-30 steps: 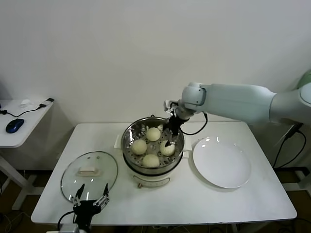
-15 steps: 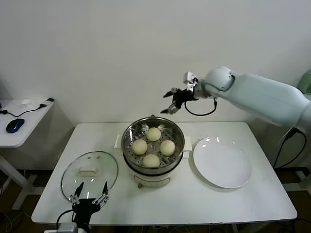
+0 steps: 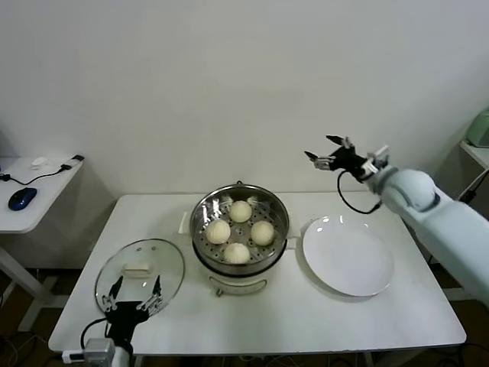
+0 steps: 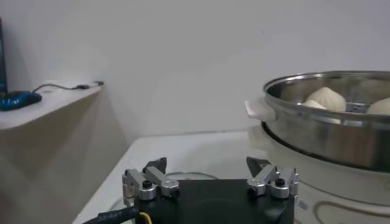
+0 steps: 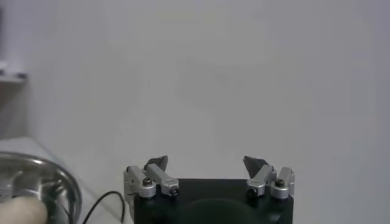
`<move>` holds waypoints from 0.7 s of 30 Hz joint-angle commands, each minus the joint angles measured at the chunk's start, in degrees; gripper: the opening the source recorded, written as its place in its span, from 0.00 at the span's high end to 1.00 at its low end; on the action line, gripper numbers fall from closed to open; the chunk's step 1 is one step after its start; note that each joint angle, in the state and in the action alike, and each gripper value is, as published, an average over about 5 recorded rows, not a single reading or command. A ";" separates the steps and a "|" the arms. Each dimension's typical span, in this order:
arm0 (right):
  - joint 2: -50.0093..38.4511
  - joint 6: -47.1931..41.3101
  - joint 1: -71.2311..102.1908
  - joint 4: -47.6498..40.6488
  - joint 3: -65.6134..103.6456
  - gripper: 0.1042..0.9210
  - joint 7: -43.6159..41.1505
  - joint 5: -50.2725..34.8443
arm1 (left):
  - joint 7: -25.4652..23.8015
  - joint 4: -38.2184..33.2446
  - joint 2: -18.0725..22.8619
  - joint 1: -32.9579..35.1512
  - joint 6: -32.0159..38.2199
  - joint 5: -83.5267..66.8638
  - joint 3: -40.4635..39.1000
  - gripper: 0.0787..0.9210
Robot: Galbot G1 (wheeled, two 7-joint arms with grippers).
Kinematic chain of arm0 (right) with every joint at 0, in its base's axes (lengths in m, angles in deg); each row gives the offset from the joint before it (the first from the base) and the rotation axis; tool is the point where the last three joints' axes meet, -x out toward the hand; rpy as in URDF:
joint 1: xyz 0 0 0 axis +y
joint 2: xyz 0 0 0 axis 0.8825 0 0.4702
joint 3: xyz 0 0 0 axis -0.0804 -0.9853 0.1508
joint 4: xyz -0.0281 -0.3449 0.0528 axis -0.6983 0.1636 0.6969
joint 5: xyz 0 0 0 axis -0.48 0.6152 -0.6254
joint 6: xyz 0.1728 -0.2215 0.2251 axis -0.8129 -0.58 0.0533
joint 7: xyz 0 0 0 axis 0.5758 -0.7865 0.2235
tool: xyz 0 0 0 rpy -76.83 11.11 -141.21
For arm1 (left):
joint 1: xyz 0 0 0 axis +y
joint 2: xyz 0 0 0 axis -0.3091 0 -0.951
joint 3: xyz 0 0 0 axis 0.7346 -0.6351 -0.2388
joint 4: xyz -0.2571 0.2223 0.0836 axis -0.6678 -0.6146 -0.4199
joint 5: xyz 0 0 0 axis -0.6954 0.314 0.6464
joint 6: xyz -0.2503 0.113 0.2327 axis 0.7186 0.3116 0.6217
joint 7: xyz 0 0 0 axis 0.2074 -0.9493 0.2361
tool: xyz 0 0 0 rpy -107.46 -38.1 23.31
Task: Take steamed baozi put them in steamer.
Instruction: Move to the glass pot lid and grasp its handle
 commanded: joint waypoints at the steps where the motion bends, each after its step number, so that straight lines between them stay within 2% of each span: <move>1: 12.43 10.26 55.58 8.20 50.84 0.12 4.86 10.50 | 0.26 0.43 -1.34 -1.02 0.00 -0.62 0.51 0.12; 6: 21.93 16.90 59.42 5.61 50.44 0.12 2.04 15.19 | 0.33 2.97 -1.77 -2.29 3.80 3.67 0.44 0.12; 11: 28.65 19.70 60.02 4.89 47.77 0.12 0.90 16.70 | 2.26 6.59 -1.93 -3.51 9.10 10.68 0.61 0.12; 17: 33.12 19.20 59.69 5.06 45.64 0.12 1.70 21.48 | 7.94 11.79 -3.52 -4.32 15.65 24.82 1.35 0.12; 21: 34.50 17.98 59.24 5.27 44.70 0.12 2.47 23.65 | 15.48 16.43 -5.13 -5.25 18.56 42.20 2.28 0.12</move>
